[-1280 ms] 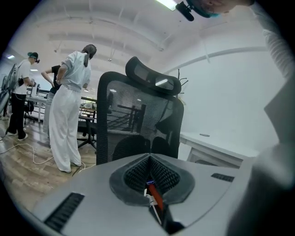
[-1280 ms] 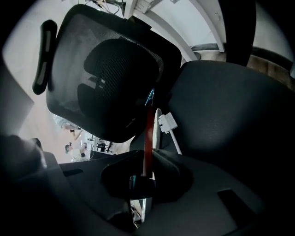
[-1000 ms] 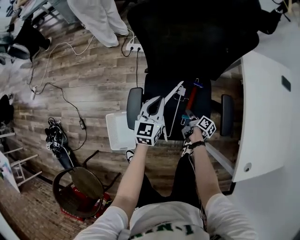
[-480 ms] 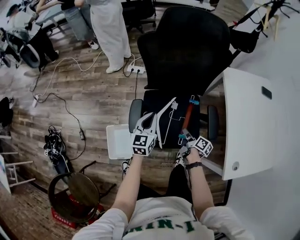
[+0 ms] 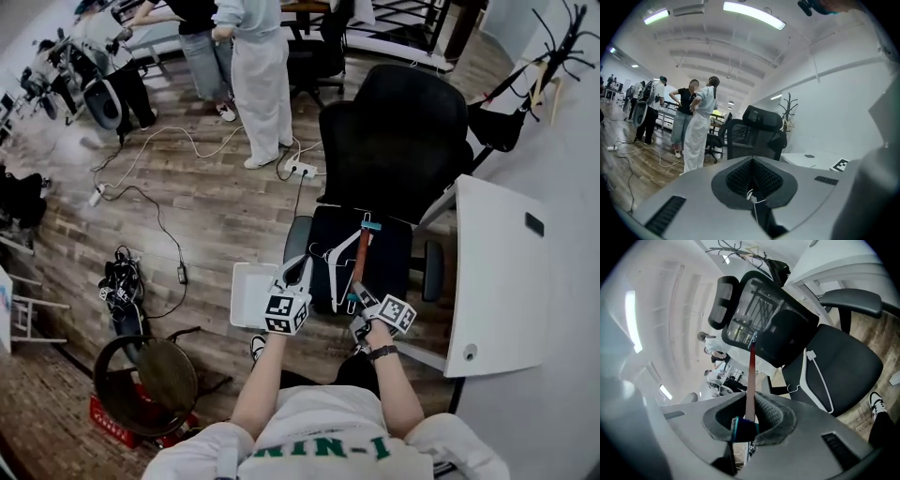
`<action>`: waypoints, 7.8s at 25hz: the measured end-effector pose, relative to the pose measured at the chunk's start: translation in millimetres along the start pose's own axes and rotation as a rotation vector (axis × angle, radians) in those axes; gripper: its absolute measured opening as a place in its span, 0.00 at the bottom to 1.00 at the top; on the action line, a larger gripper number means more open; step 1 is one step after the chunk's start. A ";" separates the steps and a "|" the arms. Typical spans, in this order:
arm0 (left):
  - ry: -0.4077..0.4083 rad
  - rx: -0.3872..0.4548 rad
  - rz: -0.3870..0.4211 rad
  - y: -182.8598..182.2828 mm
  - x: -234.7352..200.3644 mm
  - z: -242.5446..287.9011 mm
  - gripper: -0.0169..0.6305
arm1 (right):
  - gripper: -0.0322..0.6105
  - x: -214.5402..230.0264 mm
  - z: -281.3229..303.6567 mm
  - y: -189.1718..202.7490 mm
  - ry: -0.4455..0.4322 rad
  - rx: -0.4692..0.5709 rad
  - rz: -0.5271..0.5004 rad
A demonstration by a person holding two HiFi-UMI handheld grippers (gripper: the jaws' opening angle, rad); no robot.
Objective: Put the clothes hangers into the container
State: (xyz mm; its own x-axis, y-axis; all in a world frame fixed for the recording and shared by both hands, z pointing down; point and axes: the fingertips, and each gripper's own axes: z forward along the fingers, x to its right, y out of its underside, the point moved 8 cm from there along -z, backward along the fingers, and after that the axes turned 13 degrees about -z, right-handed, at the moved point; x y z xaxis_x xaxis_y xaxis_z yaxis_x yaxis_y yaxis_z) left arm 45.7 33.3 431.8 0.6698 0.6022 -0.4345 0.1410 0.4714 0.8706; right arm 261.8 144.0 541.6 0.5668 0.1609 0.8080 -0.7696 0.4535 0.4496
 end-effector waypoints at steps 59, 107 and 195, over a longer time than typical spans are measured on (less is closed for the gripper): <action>-0.413 -0.304 -0.339 426.8 -537.8 -107.1 0.05 | 0.17 277.8 471.0 569.3 0.428 -0.877 0.005; -0.371 -0.293 -0.274 227.6 -277.6 -104.9 0.05 | 0.53 32.2 241.4 267.2 0.104 -0.662 -0.641; 0.109 -0.257 0.054 154.1 -74.2 199.7 0.05 | 0.48 236.6 238.8 99.4 0.240 -0.614 -0.660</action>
State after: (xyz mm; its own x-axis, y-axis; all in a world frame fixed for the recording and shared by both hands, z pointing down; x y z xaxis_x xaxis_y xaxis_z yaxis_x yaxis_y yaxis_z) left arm 163.3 -67.4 644.3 0.5871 0.6902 -0.4230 -0.0917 0.5759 0.8124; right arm 249.2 17.8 868.4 0.9323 -0.1490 0.3296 -0.0183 0.8907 0.4543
